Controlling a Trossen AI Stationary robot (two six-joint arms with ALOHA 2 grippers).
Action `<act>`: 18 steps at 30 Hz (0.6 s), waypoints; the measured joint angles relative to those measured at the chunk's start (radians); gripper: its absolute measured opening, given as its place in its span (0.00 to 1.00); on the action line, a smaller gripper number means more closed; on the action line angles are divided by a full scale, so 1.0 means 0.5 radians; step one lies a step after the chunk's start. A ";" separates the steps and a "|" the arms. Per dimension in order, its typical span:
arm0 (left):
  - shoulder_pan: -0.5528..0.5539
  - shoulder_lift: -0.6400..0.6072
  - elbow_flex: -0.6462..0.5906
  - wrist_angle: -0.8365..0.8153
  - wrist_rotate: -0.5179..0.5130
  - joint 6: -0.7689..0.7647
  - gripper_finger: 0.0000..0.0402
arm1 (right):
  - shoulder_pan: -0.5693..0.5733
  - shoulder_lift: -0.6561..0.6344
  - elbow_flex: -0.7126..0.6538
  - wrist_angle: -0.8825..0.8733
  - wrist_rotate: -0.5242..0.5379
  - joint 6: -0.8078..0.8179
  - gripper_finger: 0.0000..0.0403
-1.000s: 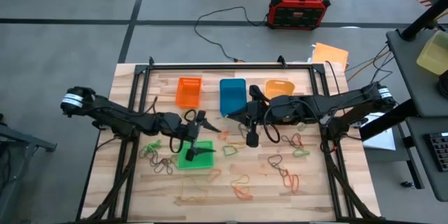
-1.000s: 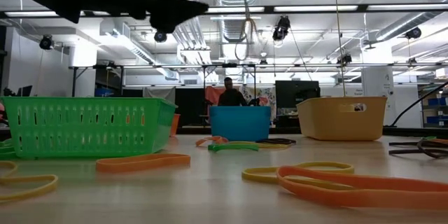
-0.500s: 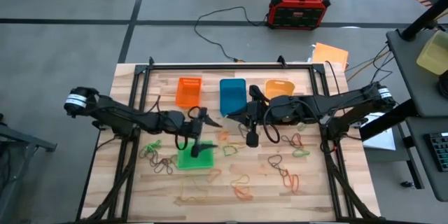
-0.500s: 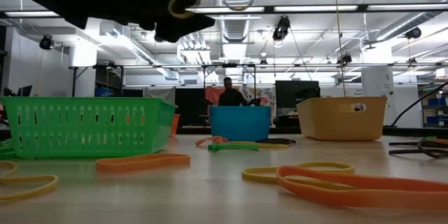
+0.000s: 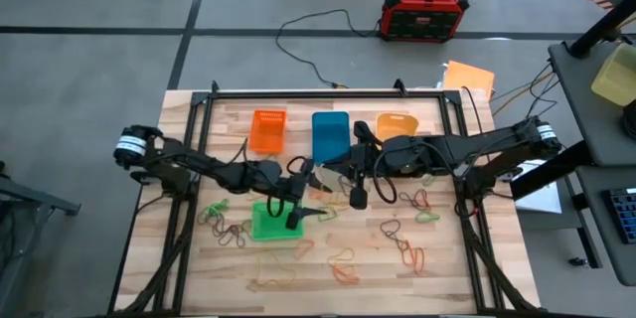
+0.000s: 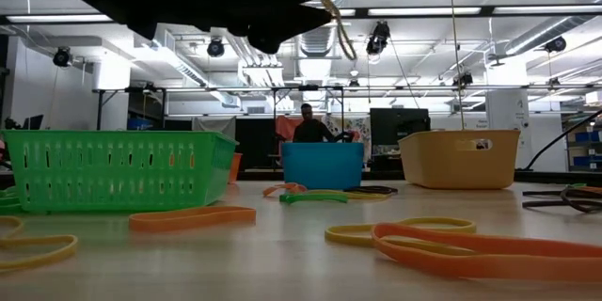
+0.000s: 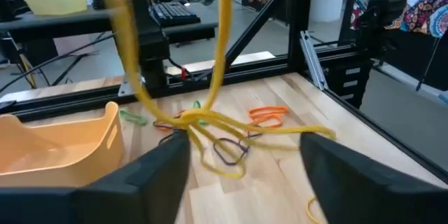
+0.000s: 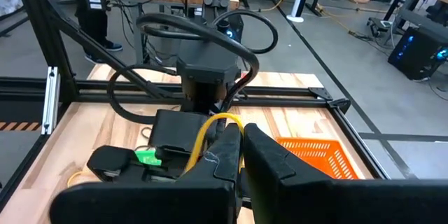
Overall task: Sort rubber bands into baskets
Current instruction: Put the yellow rubberband into the blue bin
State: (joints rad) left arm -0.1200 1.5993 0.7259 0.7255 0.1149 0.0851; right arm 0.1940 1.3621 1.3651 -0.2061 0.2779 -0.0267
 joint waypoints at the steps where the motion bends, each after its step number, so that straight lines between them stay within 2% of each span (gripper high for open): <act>1: 0.005 0.006 0.008 0.000 -0.001 -0.003 0.54 | 0.000 0.000 0.000 0.000 0.000 0.000 0.02; 4: 0.013 0.009 0.013 -0.008 -0.002 -0.013 0.36 | 0.000 0.000 0.000 -0.008 0.000 0.000 0.02; 8: 0.023 -0.014 0.005 -0.004 -0.002 -0.016 0.07 | 0.000 0.000 0.000 -0.009 0.000 -0.007 0.02; 9: 0.027 -0.019 0.003 -0.002 -0.002 -0.018 0.04 | 0.000 0.000 0.000 -0.009 0.000 -0.008 0.02; 16: 0.020 -0.027 -0.002 -0.005 0.014 0.004 0.00 | 0.000 0.000 0.000 -0.015 0.003 -0.023 0.02; 18: -0.017 -0.060 -0.012 -0.009 0.147 0.078 0.00 | 0.000 0.000 0.000 -0.038 0.018 -0.023 0.02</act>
State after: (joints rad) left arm -0.1285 1.5694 0.7200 0.7211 0.1884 0.1242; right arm 0.1940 1.3621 1.3651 -0.2253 0.2868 -0.0381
